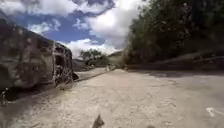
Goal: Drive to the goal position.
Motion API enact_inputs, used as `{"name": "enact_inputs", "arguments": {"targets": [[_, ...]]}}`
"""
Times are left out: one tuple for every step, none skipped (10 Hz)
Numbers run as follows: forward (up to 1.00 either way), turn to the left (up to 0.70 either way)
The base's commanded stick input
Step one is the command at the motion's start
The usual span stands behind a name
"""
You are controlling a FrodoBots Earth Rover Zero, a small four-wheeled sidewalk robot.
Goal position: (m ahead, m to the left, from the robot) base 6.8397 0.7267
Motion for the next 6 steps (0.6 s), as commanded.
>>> {"name": "enact_inputs", "arguments": {"targets": [[0.70, 0.00], [0.70, 0.00], [0.70, 0.00], [0.70, 0.00], [0.70, 0.00], [0.70, 0.00]]}}
